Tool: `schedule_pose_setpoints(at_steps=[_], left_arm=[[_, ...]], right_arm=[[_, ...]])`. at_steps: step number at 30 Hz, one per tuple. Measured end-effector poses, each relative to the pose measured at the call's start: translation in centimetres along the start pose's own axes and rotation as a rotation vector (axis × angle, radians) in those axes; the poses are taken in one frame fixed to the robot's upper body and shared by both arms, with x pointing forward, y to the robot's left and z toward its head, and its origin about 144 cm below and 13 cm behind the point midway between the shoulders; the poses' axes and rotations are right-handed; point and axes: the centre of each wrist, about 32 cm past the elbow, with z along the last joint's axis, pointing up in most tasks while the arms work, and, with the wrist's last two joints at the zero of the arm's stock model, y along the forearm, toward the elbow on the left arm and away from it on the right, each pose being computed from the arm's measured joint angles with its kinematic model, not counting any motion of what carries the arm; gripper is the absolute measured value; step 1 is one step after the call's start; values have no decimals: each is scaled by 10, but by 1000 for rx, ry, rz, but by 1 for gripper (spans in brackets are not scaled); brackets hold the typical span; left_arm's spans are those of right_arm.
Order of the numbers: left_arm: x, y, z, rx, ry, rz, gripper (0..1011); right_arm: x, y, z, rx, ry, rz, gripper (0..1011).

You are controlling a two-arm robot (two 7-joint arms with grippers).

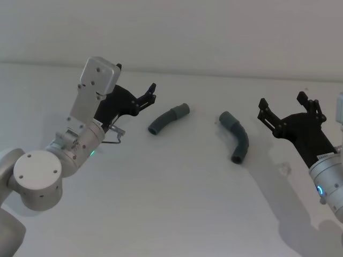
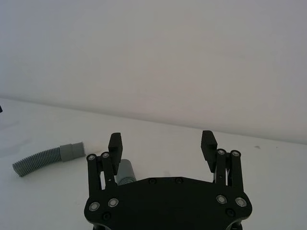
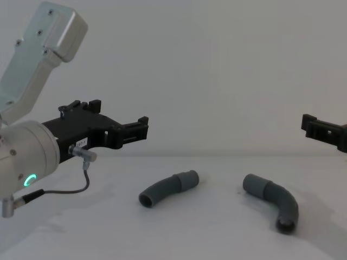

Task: Use both hands to pick up one end of the pipe from the table, align the ends, and insert them.

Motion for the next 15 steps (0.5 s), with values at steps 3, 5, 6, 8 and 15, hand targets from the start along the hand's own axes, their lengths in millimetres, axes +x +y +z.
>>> schedule_pose_setpoints(at_steps=[3, 5, 6, 8, 15], left_arm=[[0, 0, 0, 0, 0, 0, 1000], [0, 0, 0, 0, 0, 0, 1000], [0, 0, 0, 0, 0, 0, 1000], [0, 0, 0, 0, 0, 0, 1000], [0, 0, 0, 0, 0, 0, 1000]], right_arm=[[0, 0, 0, 0, 0, 0, 1000], [0, 0, 0, 0, 0, 0, 1000], [0, 0, 0, 0, 0, 0, 1000], [0, 0, 0, 0, 0, 0, 1000], [0, 0, 0, 0, 0, 0, 1000]])
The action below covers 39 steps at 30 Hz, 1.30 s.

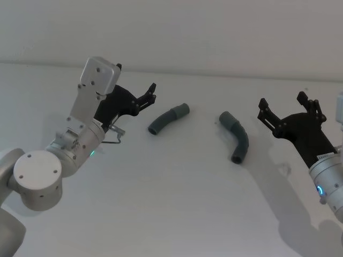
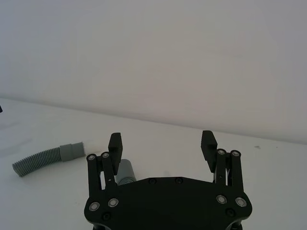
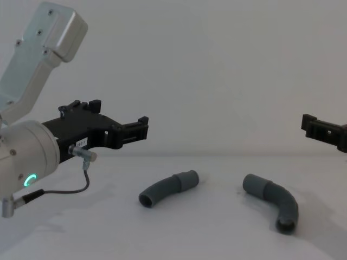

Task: Use both hands to pick up one end of the pipe from the table, align the ends, and insert them.

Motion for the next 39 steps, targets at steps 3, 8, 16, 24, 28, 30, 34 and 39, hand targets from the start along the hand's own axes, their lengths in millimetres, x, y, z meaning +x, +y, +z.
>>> schedule_pose_setpoints(at_steps=[3, 8, 16, 24, 28, 30, 34, 39], left_arm=[[0, 0, 0, 0, 0, 0, 1000], [1, -1, 0, 1, -1, -8, 1000], [11, -8, 2, 8, 6, -59, 1000], [21, -24, 9, 28, 27, -144, 1000], [24, -30, 13, 47, 41, -189, 1000], [26, -34, 16, 60, 48, -214, 1000], [29, -41, 20, 94, 62, -262, 1000], [30, -47, 22, 140, 76, -304, 1000]], right_arm=[[0, 0, 0, 0, 0, 0, 1000], [0, 0, 0, 0, 0, 0, 1000], [2, 5, 0, -6, -23, 9, 1000], [7, 11, 2, -42, -60, 22, 1000], [9, 14, 5, -72, -69, 27, 1000], [11, 15, 7, -91, -74, 31, 1000], [12, 18, 9, -131, -77, 40, 1000], [13, 22, 12, -172, -77, 52, 1000]])
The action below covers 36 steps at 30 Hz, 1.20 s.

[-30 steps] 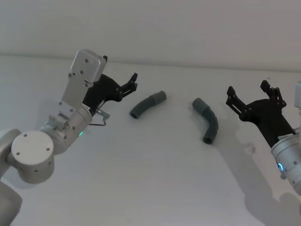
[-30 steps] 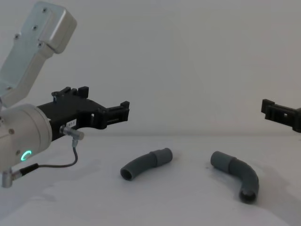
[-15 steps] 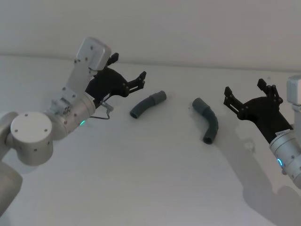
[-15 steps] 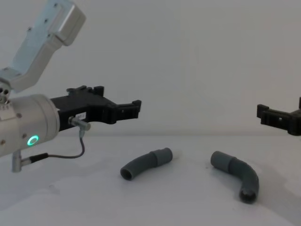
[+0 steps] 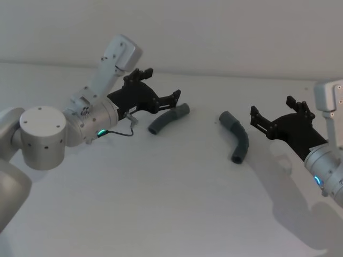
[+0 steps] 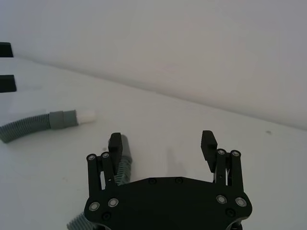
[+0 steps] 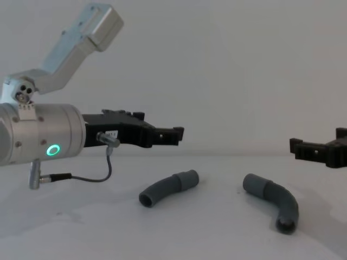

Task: Use both hands to pick up one end of the pipe from the table, align the ends, and insert them.

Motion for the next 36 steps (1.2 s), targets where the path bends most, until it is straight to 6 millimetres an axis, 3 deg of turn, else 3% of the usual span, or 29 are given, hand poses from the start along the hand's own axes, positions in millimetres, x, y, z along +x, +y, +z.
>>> schedule_pose_setpoints(at_steps=[22, 36], left_arm=[[-1, -26, -6, 148, 28, -59, 1000], [0, -33, -10, 194, 11, -62, 1000]], right_arm=[[-3, 13, 12, -86, -1, 84, 1000], [1, 21, 14, -152, -3, 121, 1000]])
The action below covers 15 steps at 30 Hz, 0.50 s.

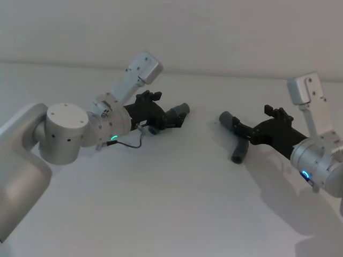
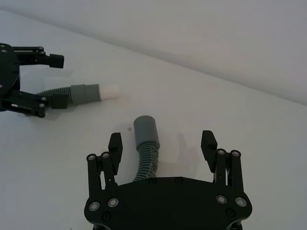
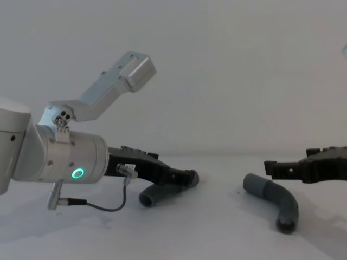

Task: Use both hands to pick up one end of the pipe from the table, align the ends, and insert them.

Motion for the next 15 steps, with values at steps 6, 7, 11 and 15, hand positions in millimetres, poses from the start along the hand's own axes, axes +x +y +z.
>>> schedule_pose_setpoints(at_steps=[6, 7, 11, 15], left_arm=[[0, -2, -1, 10, 3, 11, 1000], [0, -2, -1, 10, 4, 12, 1000], [1, -3, -2, 14, 10, 18, 1000], [2, -3, -3, 17, 14, 19, 1000]], right_arm=[[1, 4, 0, -27, 5, 8, 1000], [2, 5, 0, -30, 6, 9, 1000], [2, 8, 0, -43, 9, 17, 1000], [2, 10, 0, -51, 9, 22, 1000]])
